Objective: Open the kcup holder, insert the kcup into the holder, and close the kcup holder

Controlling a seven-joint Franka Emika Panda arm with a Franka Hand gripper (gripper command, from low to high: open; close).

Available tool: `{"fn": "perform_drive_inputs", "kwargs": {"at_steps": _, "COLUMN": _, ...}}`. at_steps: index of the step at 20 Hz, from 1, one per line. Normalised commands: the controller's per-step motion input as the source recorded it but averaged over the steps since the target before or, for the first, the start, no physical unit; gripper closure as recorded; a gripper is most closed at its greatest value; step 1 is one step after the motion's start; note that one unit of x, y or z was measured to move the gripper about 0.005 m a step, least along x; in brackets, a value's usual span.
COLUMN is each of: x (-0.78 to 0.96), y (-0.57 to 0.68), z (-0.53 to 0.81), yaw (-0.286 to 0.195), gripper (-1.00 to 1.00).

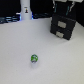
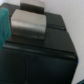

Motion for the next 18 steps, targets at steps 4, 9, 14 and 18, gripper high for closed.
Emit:
{"fn": "perform_drive_inputs", "kwargs": {"at_steps": 4, "x": -0.08, "y": 0.44, "z": -0.34, "yaw": -0.117, "gripper": -1.0}}
{"fn": "perform_drive_inputs", "kwargs": {"at_steps": 9, "x": -0.06, "y": 0.36, "z": -0.4, "yaw": -0.124, "gripper": -1.0}}
{"fn": "perform_drive_inputs", "kwargs": {"at_steps": 14, "x": -0.11, "y": 0.24, "z": -0.45, "yaw": -0.116, "gripper": -1.0}}
{"fn": "perform_drive_inputs", "kwargs": {"at_steps": 18, "x": -0.2, "y": 0.14, "z": -0.39, "yaw": -0.08, "gripper": -1.0}}
